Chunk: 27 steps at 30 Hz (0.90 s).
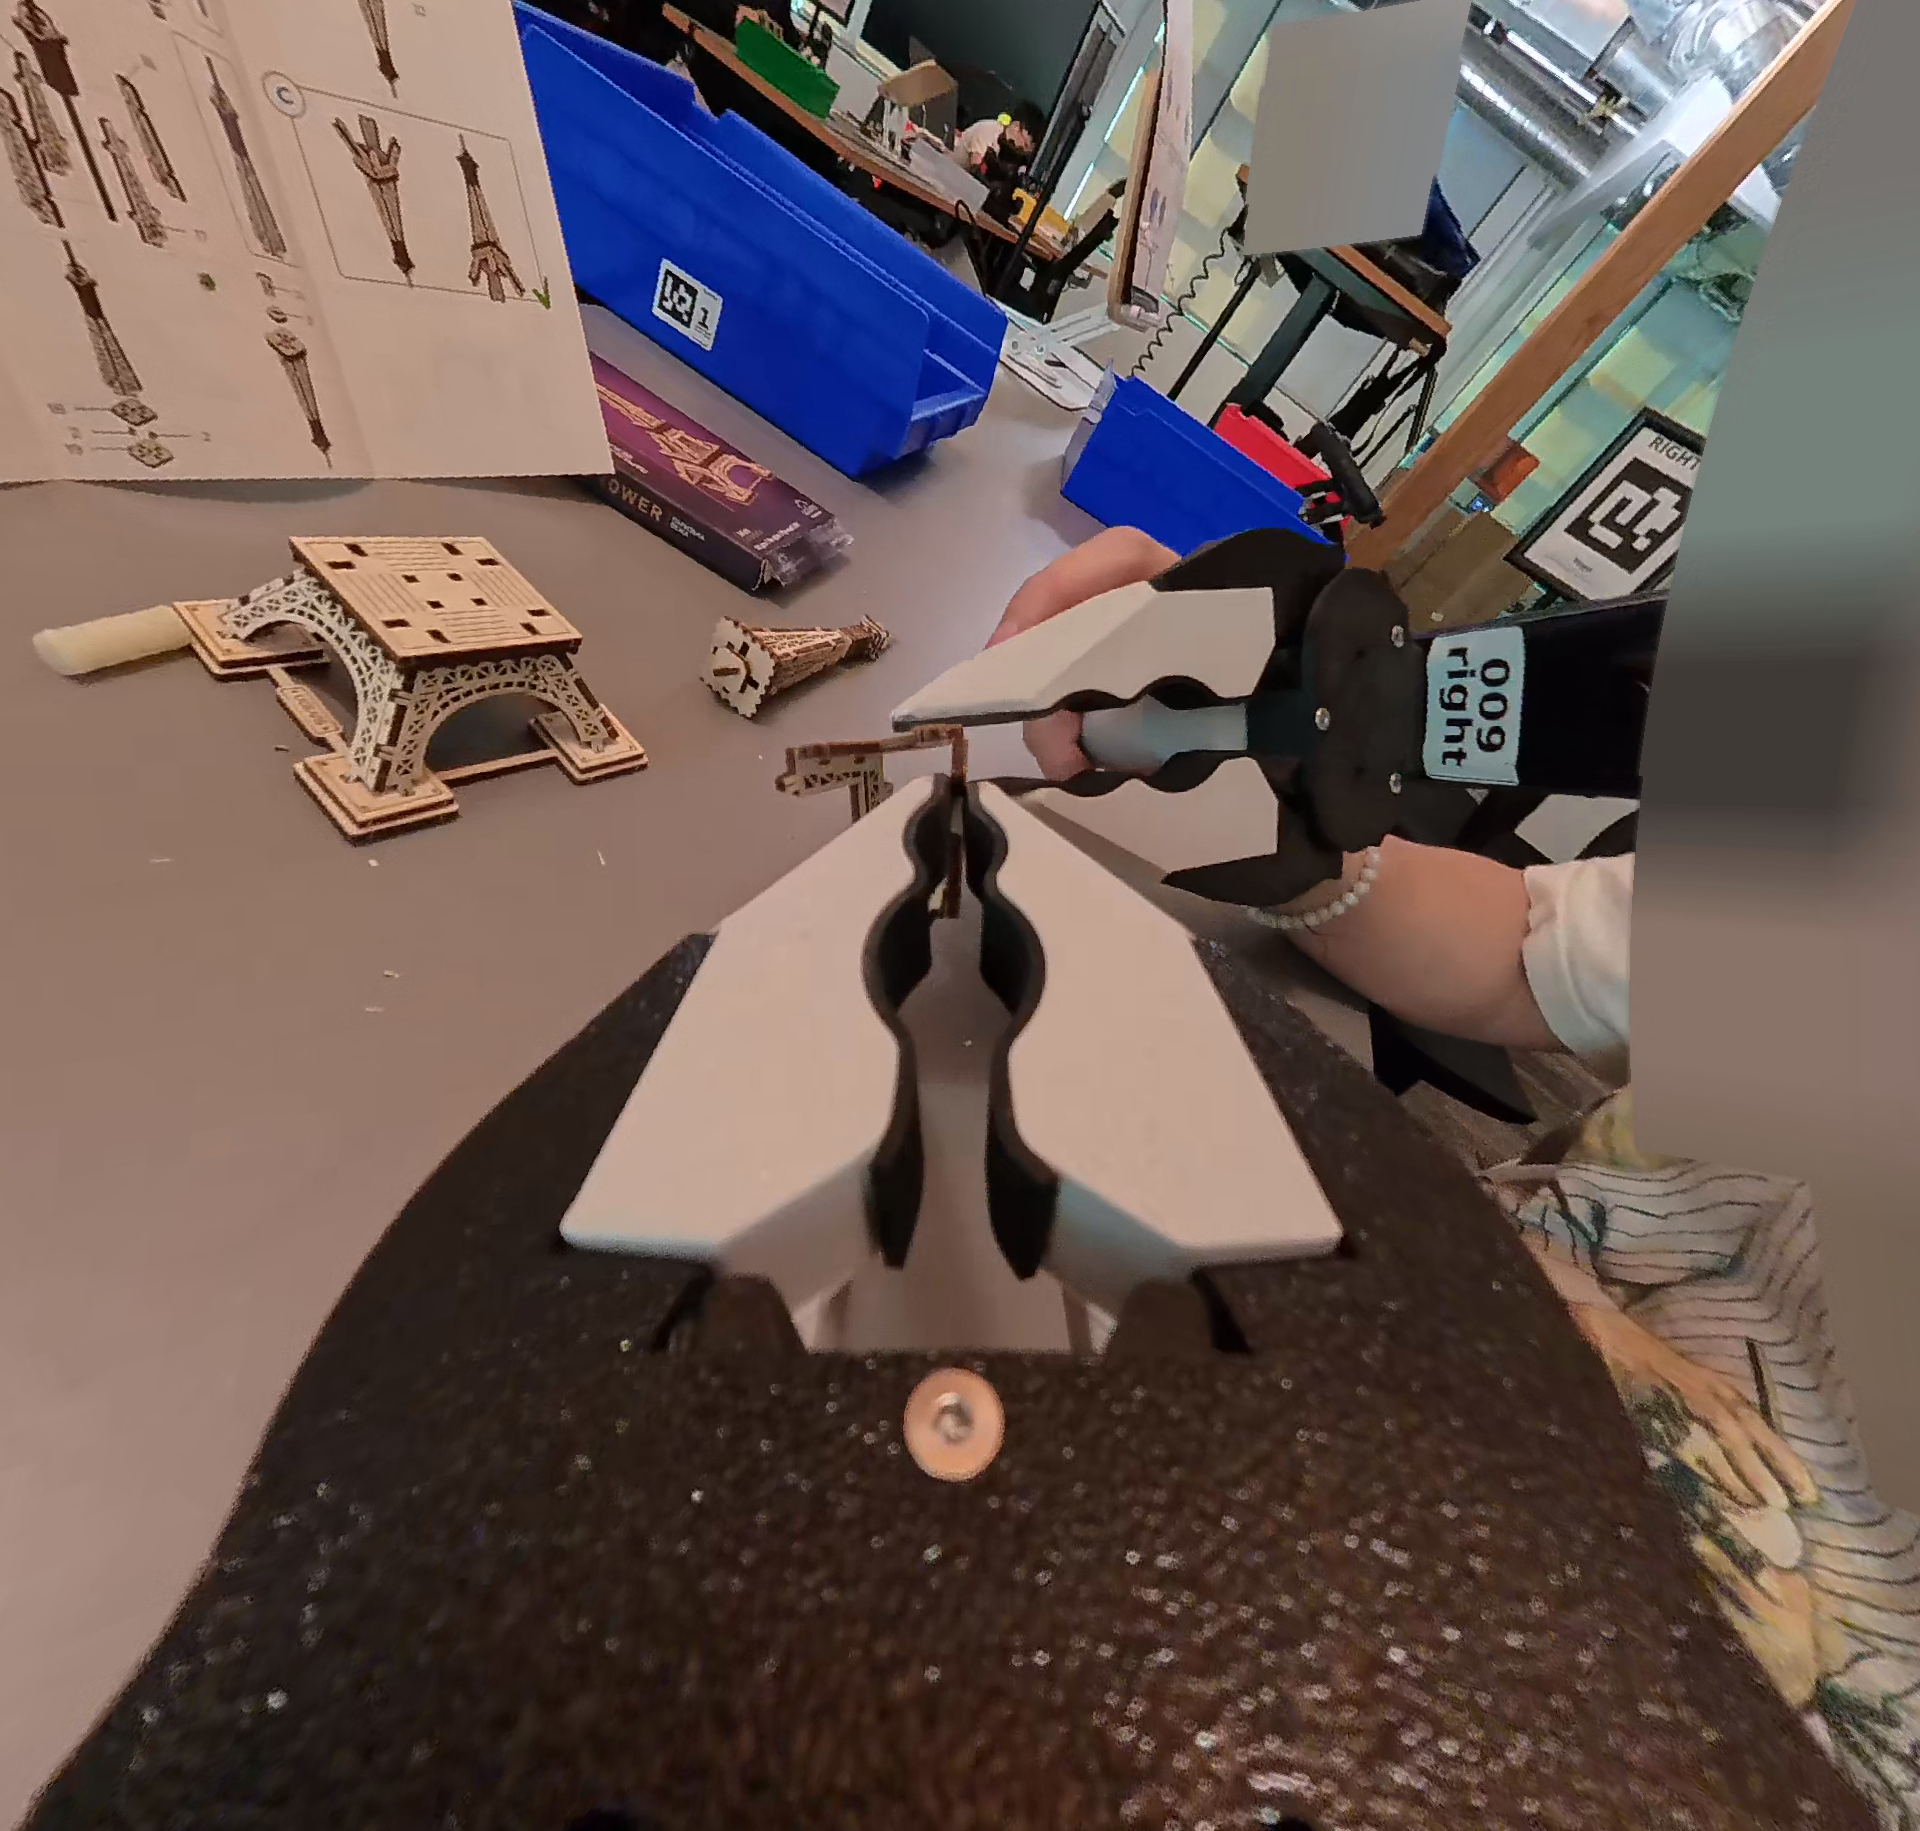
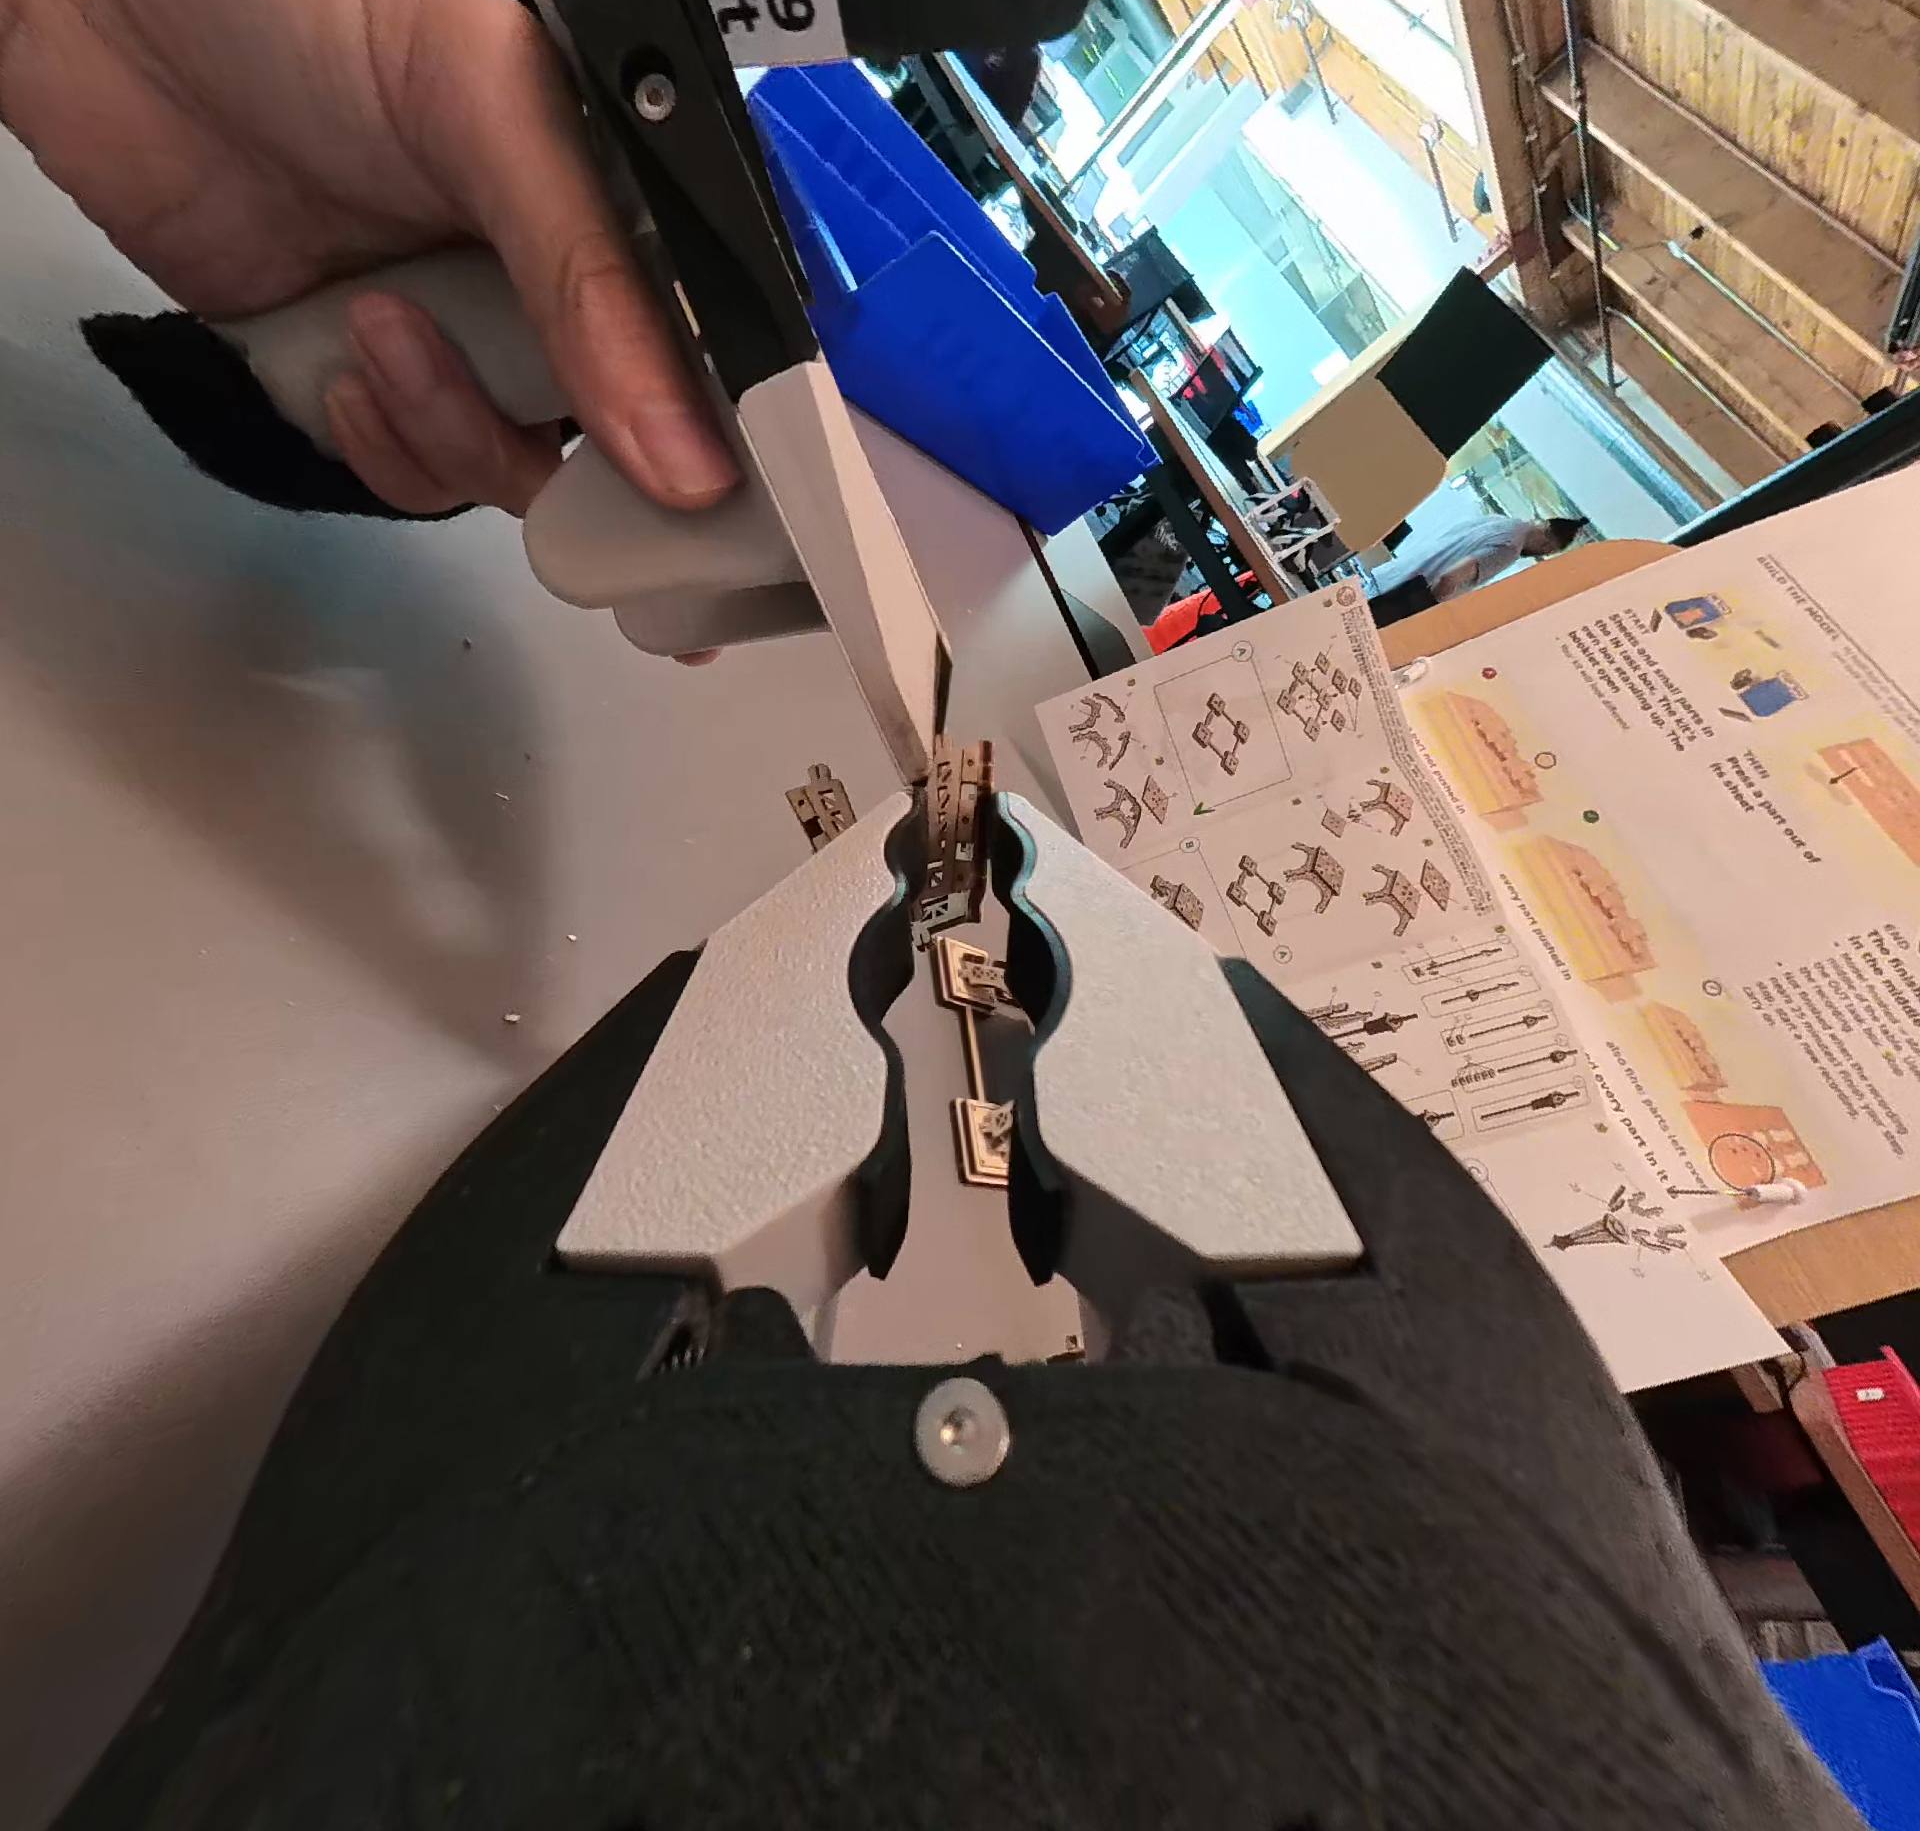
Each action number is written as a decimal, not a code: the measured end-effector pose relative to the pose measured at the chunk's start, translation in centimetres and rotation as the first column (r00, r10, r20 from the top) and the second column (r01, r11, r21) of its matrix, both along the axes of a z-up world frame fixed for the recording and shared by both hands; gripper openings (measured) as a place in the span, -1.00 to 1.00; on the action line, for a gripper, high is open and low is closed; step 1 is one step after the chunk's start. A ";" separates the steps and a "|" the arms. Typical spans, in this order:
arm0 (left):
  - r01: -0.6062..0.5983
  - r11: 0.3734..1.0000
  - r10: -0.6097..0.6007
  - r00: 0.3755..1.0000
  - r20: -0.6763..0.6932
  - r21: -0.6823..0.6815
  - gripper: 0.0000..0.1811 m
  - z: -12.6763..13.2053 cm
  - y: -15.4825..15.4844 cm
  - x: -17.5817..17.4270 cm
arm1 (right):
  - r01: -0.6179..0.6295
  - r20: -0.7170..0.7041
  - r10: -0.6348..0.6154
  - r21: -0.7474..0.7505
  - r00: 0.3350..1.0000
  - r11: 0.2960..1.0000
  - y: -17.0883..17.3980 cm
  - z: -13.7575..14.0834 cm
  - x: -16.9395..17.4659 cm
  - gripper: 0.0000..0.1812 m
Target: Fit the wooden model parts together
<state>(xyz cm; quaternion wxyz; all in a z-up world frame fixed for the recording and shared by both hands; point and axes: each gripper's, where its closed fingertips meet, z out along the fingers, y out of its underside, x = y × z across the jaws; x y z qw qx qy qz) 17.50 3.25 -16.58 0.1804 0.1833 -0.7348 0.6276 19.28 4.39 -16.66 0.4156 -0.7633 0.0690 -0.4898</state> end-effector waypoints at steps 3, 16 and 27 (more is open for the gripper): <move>-0.012 1.000 0.012 1.000 -0.013 -0.016 -1.00 0.1 -0.1 0.1 | 0.015 0.011 -0.015 -0.008 1.000 1.000 -0.1 0.1 0.1 -0.90; 0.344 0.938 -0.342 0.938 -0.047 0.043 -1.00 -0.6 2.8 -3.9 | -0.215 -0.408 0.607 0.682 0.682 0.700 -0.8 1.7 -4.0 -0.58; 0.607 0.794 -0.596 0.790 -0.146 0.039 -1.00 -1.3 4.2 -8.4 | -0.105 -0.441 0.850 0.868 0.288 0.486 2.7 1.1 -6.5 -0.85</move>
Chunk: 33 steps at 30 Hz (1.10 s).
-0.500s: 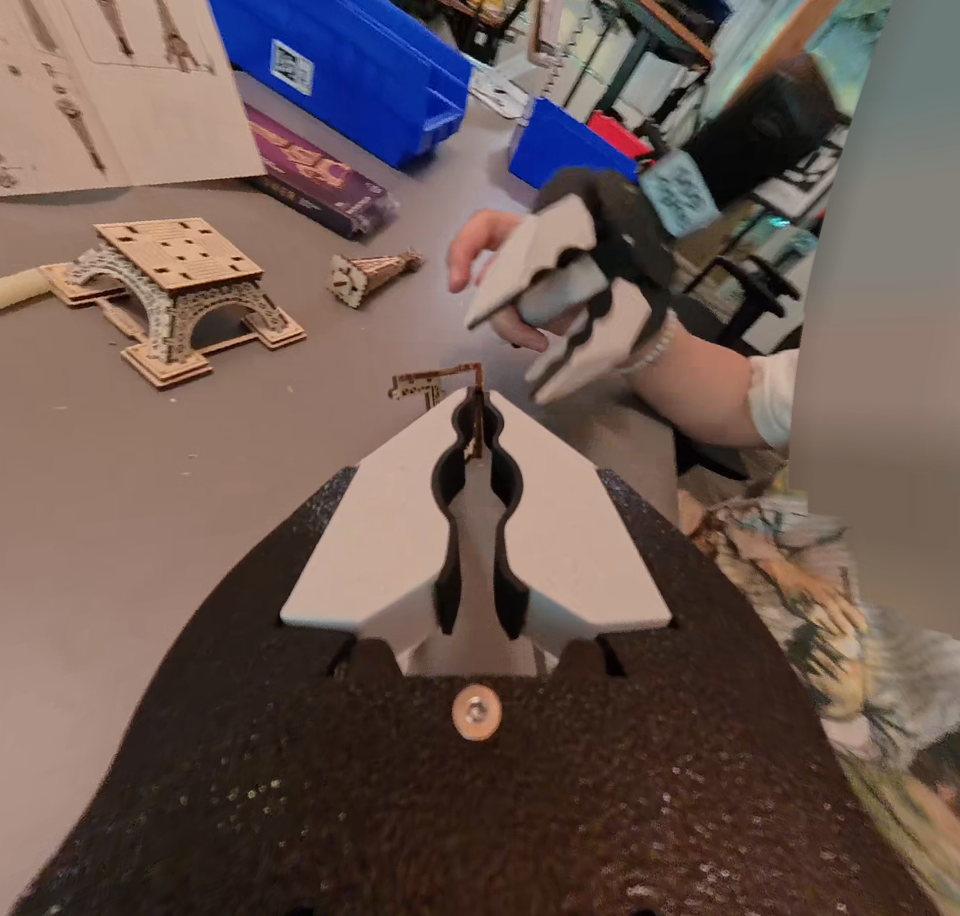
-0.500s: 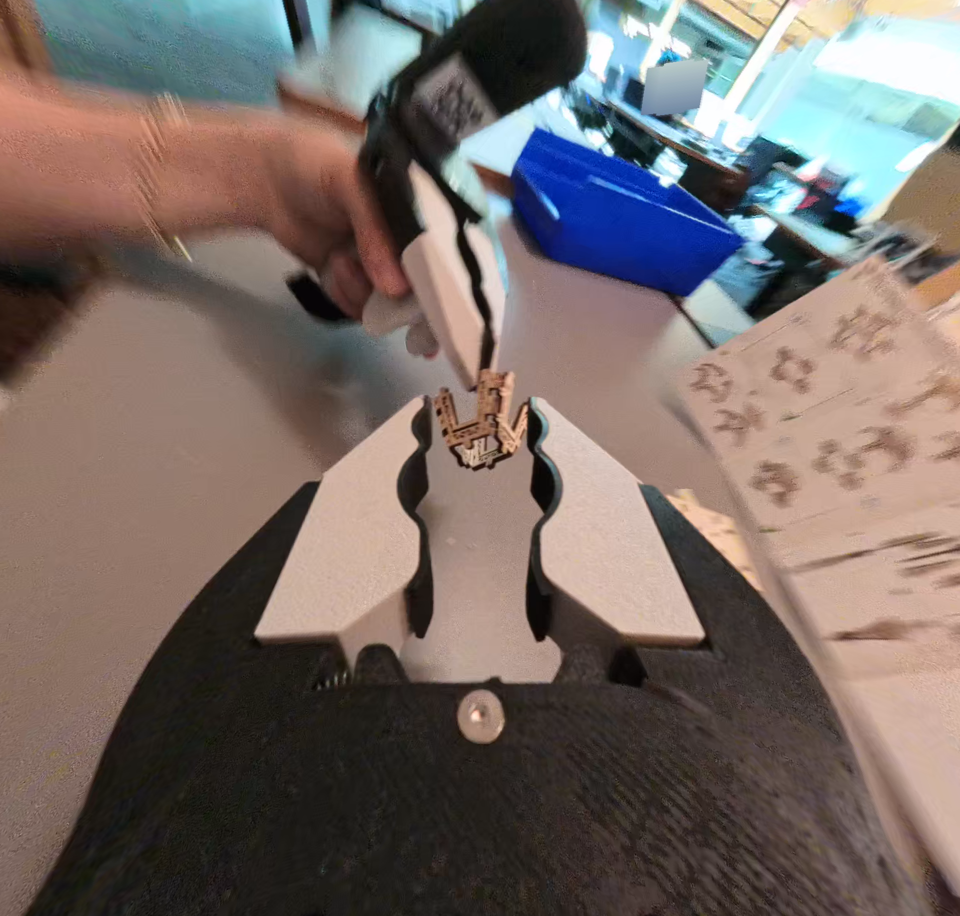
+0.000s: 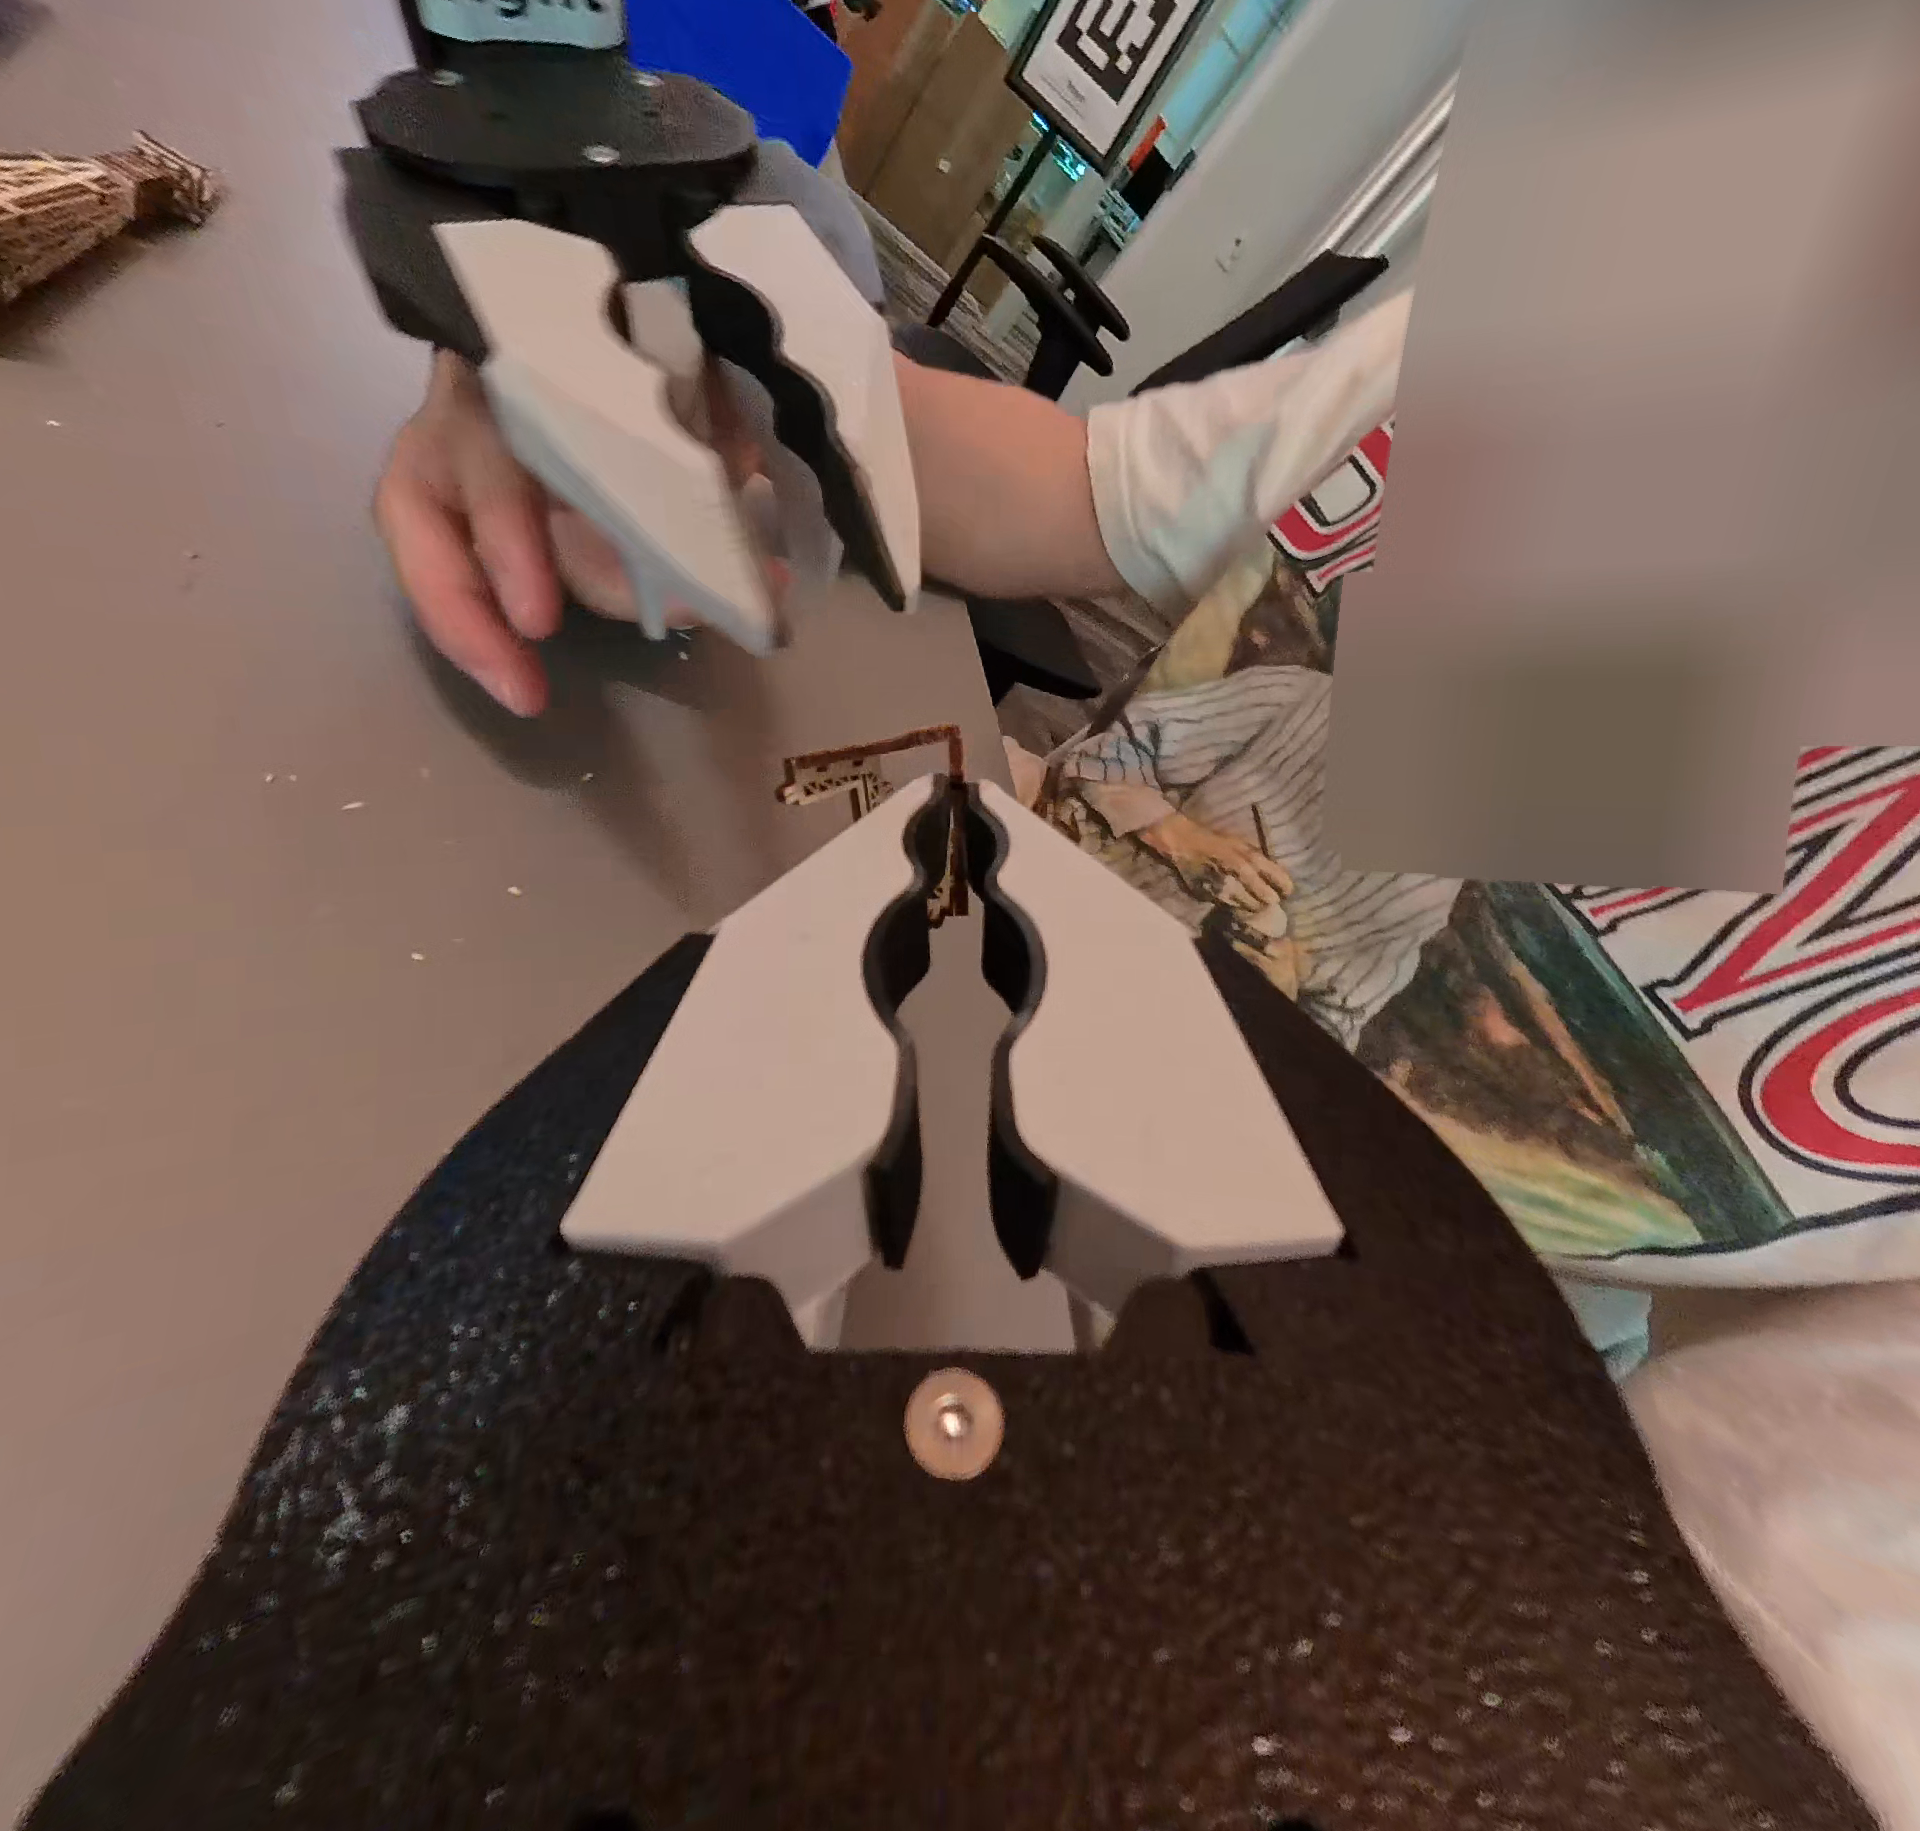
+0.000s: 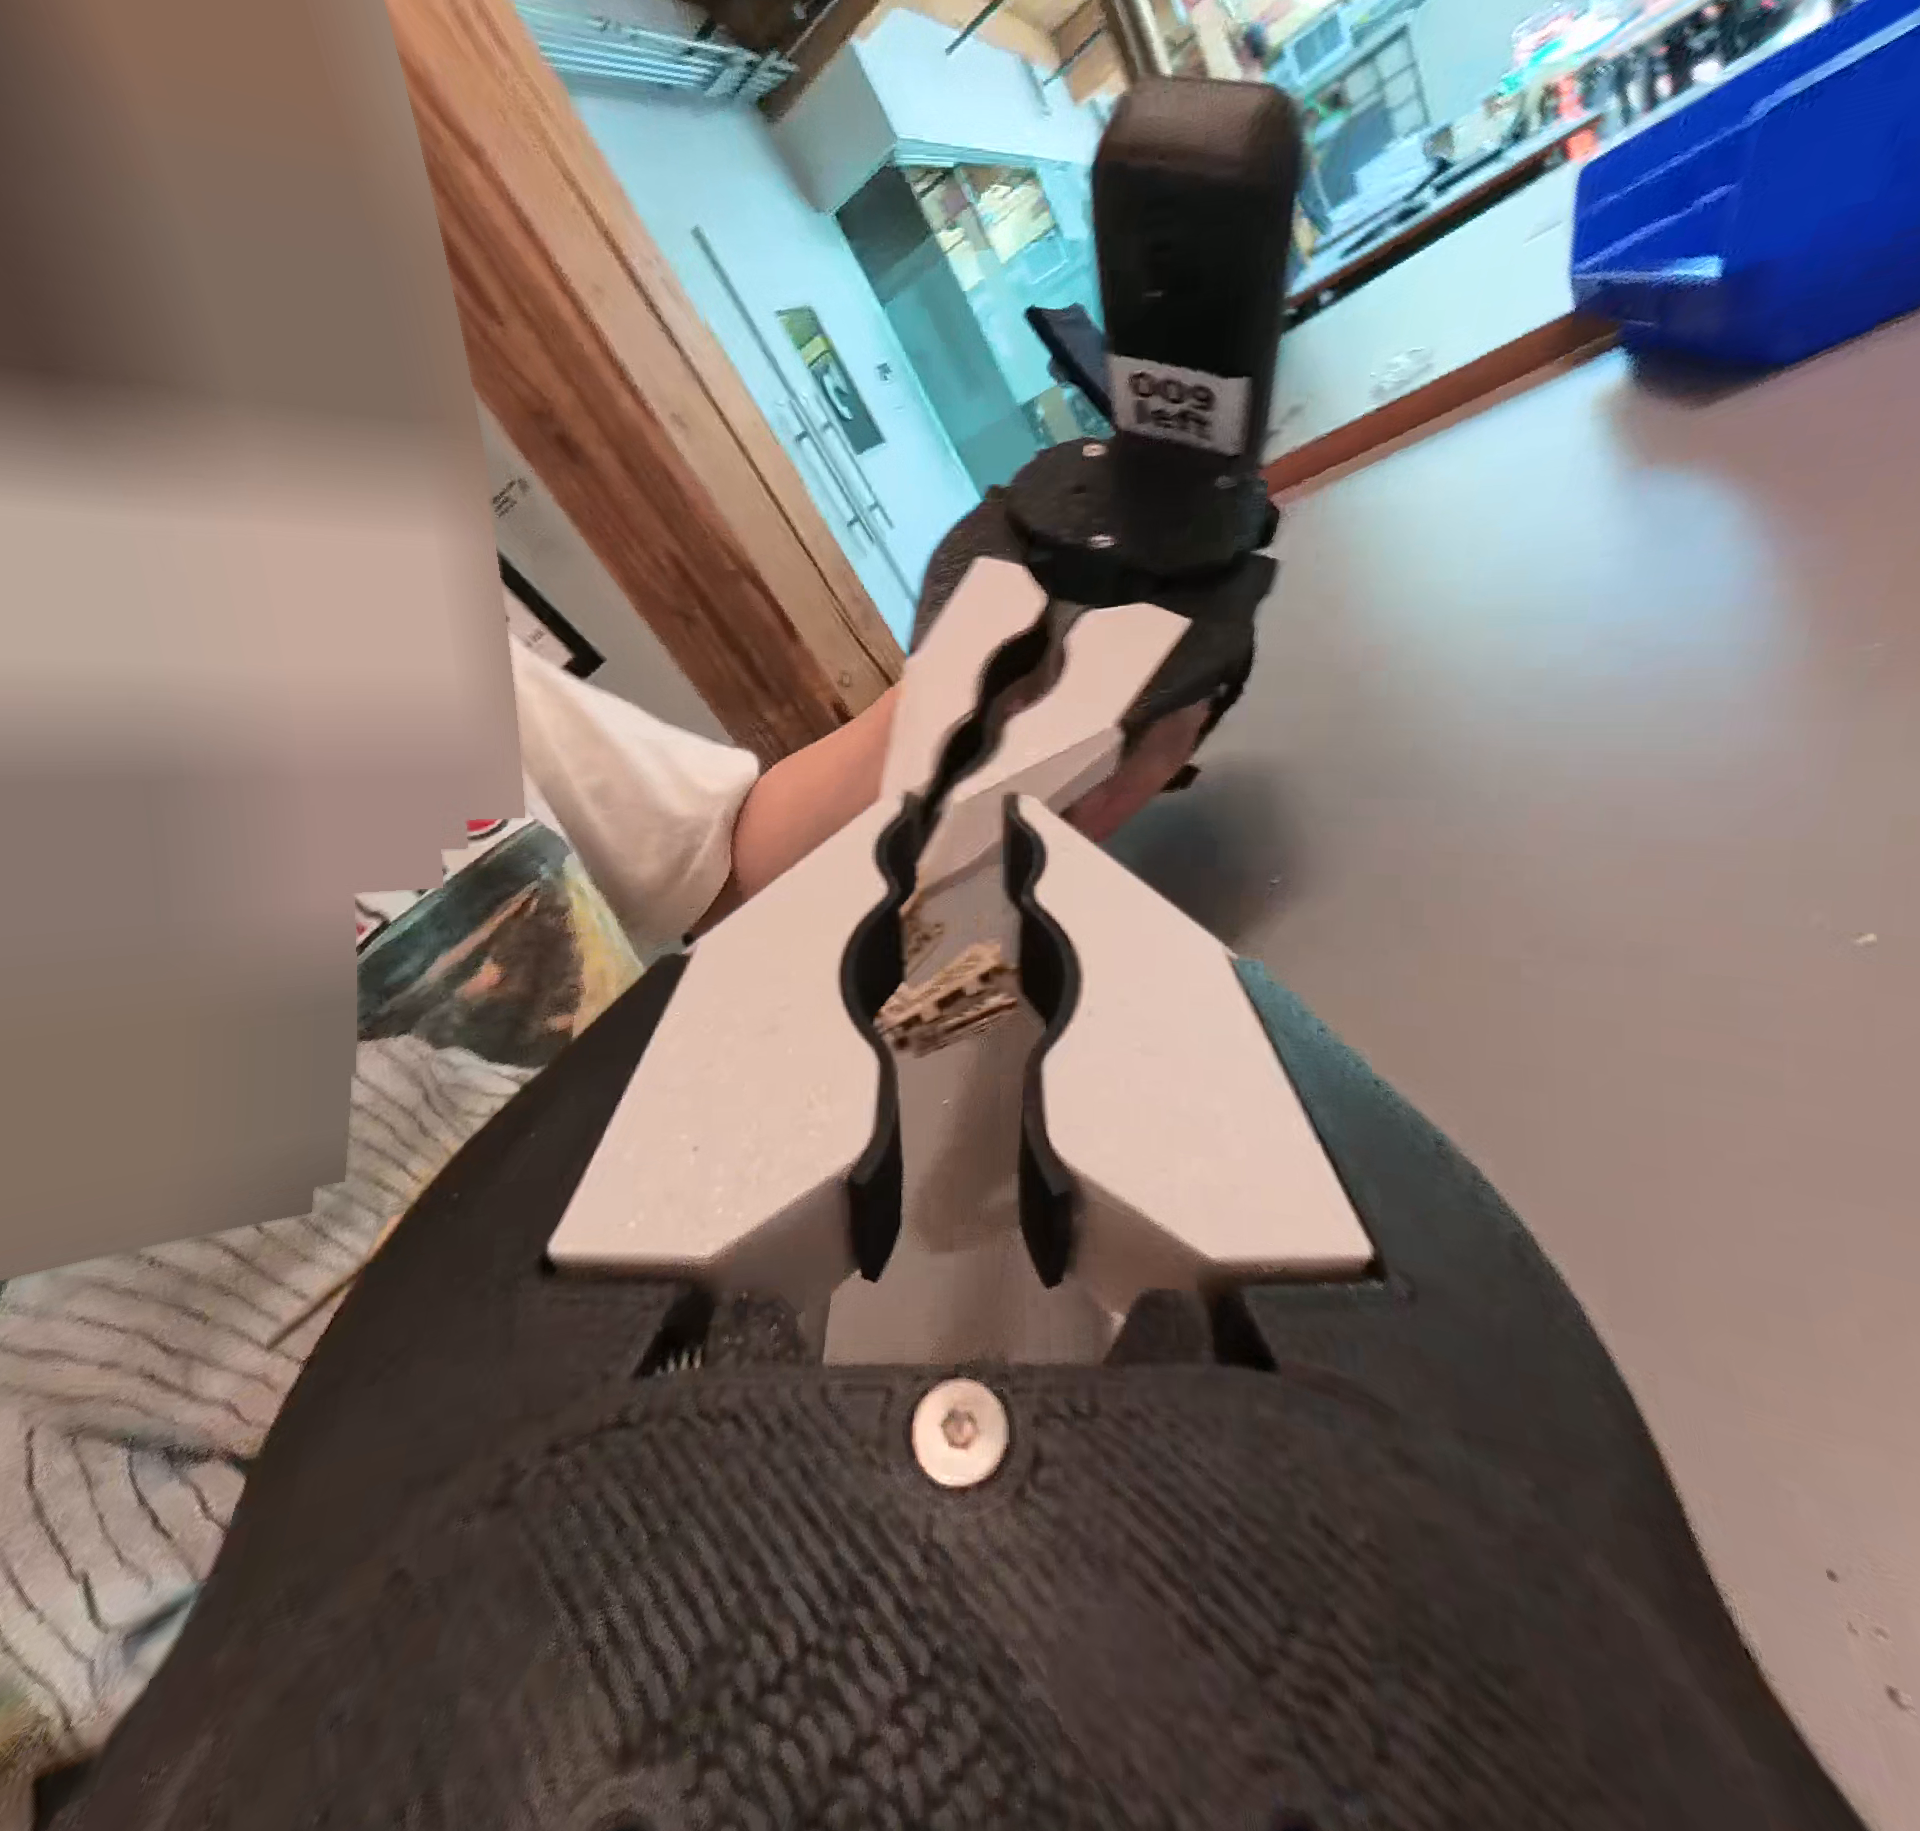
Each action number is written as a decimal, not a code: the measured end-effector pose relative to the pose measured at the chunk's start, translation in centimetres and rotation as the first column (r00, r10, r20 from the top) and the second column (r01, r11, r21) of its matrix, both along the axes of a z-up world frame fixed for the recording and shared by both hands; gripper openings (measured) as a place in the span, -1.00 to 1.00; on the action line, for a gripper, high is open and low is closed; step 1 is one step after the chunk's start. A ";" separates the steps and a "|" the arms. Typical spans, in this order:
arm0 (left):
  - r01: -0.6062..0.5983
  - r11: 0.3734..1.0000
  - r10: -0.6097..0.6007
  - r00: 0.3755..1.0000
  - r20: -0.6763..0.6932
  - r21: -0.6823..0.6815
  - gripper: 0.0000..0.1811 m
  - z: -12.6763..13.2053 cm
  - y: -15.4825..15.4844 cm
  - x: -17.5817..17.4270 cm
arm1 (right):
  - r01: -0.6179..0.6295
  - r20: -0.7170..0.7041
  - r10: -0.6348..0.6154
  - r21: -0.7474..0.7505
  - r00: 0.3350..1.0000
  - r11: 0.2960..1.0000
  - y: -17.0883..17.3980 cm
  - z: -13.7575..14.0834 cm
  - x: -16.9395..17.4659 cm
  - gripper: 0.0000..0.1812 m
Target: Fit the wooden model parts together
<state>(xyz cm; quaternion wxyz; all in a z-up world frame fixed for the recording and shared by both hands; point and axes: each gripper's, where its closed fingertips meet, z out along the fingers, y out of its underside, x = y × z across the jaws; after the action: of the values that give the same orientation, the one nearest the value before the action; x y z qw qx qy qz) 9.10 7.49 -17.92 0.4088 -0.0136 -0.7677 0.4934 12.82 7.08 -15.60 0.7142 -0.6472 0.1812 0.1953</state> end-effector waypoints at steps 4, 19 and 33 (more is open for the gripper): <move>0.036 0.998 -0.036 0.999 0.003 -0.045 -1.00 0.3 0.8 0.0 | -0.143 -0.119 0.135 -0.058 0.984 0.988 1.4 -1.4 -0.6 -0.58; 0.111 0.976 -0.119 0.992 -0.032 -0.186 -1.00 1.8 2.6 -0.3 | -0.416 -0.188 0.423 0.079 0.886 0.906 3.6 -0.2 -3.3 -0.79; 0.002 0.988 -0.006 1.000 -0.027 -0.151 -1.00 1.1 2.5 1.9 | -0.316 -0.256 0.340 0.128 0.905 0.940 3.5 0.1 -1.0 -0.97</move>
<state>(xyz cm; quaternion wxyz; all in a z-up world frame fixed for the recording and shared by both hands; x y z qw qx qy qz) 10.95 9.98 -16.85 0.4181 -0.0394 -0.7223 0.5494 11.78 10.61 -15.51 0.6655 -0.6046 0.1588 0.4079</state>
